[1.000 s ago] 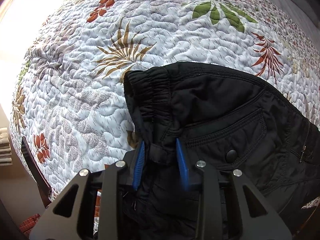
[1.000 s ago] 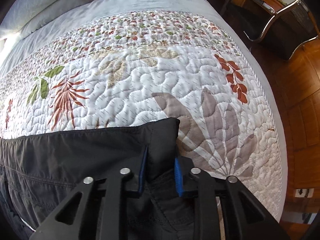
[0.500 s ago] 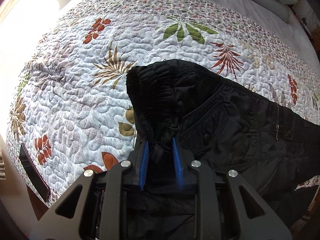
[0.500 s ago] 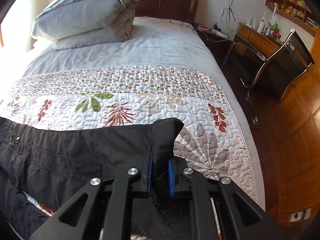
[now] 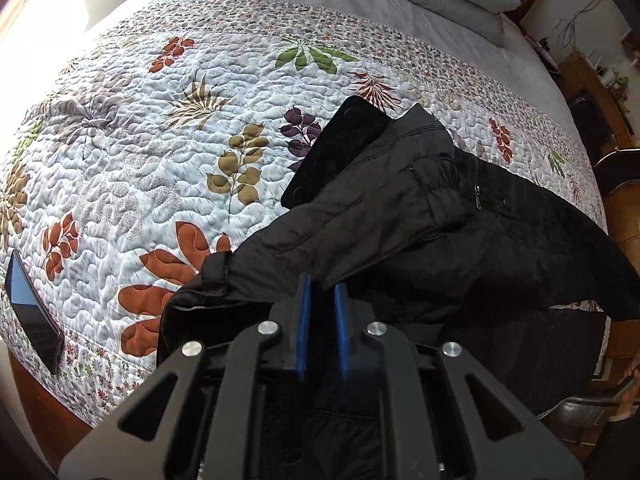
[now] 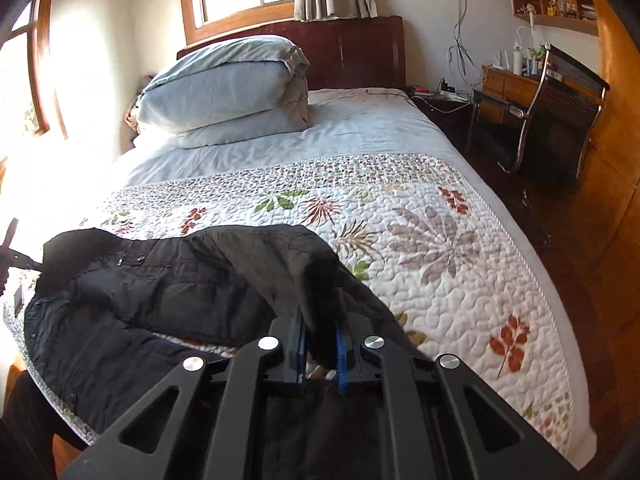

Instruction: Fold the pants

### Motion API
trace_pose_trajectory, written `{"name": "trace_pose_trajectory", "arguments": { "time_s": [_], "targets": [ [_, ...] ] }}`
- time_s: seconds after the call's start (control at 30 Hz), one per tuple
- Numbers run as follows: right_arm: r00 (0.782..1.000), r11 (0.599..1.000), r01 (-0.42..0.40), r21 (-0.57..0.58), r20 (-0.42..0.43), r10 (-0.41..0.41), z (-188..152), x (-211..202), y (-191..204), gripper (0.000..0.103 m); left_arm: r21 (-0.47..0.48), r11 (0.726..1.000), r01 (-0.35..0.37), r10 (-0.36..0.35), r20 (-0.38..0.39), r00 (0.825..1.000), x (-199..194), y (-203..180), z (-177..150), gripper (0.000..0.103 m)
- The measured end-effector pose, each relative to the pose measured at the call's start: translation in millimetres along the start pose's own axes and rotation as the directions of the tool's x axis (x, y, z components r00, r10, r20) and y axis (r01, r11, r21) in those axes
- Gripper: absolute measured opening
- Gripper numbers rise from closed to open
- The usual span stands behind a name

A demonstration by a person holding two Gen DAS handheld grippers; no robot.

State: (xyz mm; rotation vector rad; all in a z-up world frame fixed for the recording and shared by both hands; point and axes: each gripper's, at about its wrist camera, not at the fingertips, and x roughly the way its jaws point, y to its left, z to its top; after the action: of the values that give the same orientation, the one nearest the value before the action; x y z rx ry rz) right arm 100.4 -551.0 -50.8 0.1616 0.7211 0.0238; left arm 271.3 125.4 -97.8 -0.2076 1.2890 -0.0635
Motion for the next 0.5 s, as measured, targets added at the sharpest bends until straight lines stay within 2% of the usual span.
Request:
{"name": "trace_pose_trajectory", "arguments": {
  "time_s": [0.1, 0.2, 0.3, 0.37, 0.43, 0.5],
  "targets": [
    [1.0, 0.998, -0.004, 0.06, -0.025, 0.005, -37, -13, -7, 0.009, -0.031, 0.998, 0.055, -0.056, -0.036, 0.998, 2, 6, -13, 0.01],
    [0.999, 0.988, -0.009, 0.157, -0.05, 0.017, -74, -18, -22, 0.007, -0.021, 0.999, 0.03, -0.031, -0.044, 0.999, 4, 11, -29, 0.01],
    [0.992, 0.979, 0.016, 0.203, -0.126, 0.01, -108, -6, -28, 0.007, -0.051, 0.998, 0.037, -0.04, -0.062, 0.997, 9, 19, -43, 0.01],
    [0.982, 0.974, 0.029, 0.226, -0.187, 0.015, -132, 8, -27, 0.007, -0.064, 0.997, 0.041, -0.045, -0.065, 0.997, 11, 22, -51, 0.013],
    [0.967, 0.971, 0.028, 0.238, -0.252, 0.034, -153, 21, -22, 0.007, -0.057, 0.998, 0.039, -0.042, -0.063, 0.997, 13, 20, -57, 0.021],
    [0.964, 0.972, 0.053, 0.231, -0.266, 0.01, -164, 21, -18, 0.01, -0.051, 0.998, 0.04, -0.044, -0.061, 0.997, 13, 16, -62, 0.025]
  ]
}}
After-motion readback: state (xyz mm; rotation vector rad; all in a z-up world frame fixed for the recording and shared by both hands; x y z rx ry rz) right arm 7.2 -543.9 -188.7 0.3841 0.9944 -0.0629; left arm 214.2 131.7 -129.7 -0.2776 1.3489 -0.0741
